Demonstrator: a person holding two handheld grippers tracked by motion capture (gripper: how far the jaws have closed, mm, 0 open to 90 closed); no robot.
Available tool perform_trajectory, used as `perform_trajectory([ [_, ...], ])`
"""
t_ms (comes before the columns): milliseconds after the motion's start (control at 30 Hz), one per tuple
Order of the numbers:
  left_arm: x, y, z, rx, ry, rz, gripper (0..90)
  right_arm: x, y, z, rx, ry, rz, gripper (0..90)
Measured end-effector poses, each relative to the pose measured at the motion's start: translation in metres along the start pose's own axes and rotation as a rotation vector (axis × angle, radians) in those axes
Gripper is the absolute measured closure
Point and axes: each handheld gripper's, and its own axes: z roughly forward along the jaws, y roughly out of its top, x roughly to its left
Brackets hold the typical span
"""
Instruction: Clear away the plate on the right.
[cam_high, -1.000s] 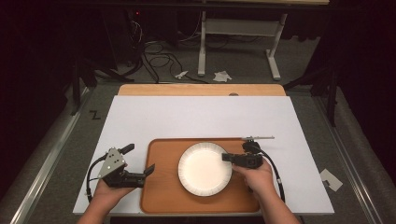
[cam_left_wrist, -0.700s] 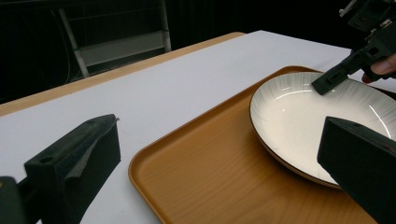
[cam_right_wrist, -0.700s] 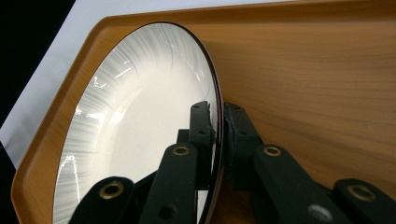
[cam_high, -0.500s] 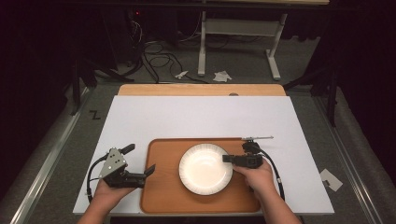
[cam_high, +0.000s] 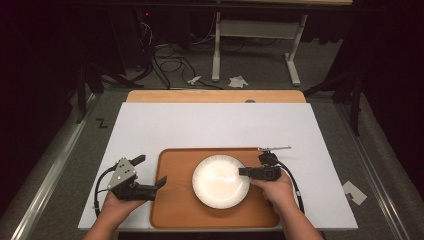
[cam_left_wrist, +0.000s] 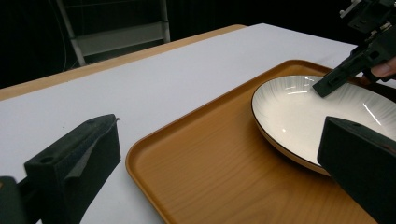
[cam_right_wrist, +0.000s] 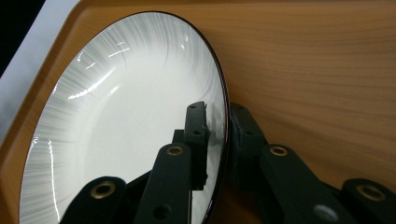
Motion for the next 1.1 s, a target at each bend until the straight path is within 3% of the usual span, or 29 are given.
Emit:
perform_trajectory([
  [333,0.004,-0.003,0.001,0.044,0.037,-0.041,0.3,0.003,-0.002,-0.011,-0.046,-0.012,-0.049,60.1],
  [367,0.004,-0.003,0.001,0.045,0.04,-0.042,0.3,0.004,-0.001,-0.014,-0.067,-0.013,-0.071,58.0],
  [600,0.006,-0.004,0.003,0.064,0.05,-0.045,0.3,0.002,0.0,-0.028,-0.146,-0.038,-0.087,49.6],
  [700,0.007,-0.004,0.002,0.064,0.055,-0.044,0.3,0.003,0.001,-0.037,-0.211,-0.043,-0.133,43.3],
  [800,0.008,-0.003,0.001,0.061,0.061,-0.049,0.3,0.008,0.006,-0.055,-0.276,-0.095,-0.207,28.4],
  [900,0.009,-0.004,0.001,0.062,0.06,-0.052,0.3,0.008,0.007,-0.063,-0.304,-0.12,-0.231,21.1],
  [967,0.008,-0.004,0.0,0.058,0.061,-0.048,0.3,0.007,0.005,-0.069,-0.321,-0.177,-0.285,14.8],
  [1067,0.008,-0.003,0.0,0.056,0.062,-0.048,0.3,0.0,-0.001,-0.08,-0.34,-0.219,-0.282,0.7],
  [1100,0.008,-0.004,0.001,0.056,0.061,-0.05,0.3,-0.003,-0.003,-0.083,-0.337,-0.231,-0.276,0.0],
])
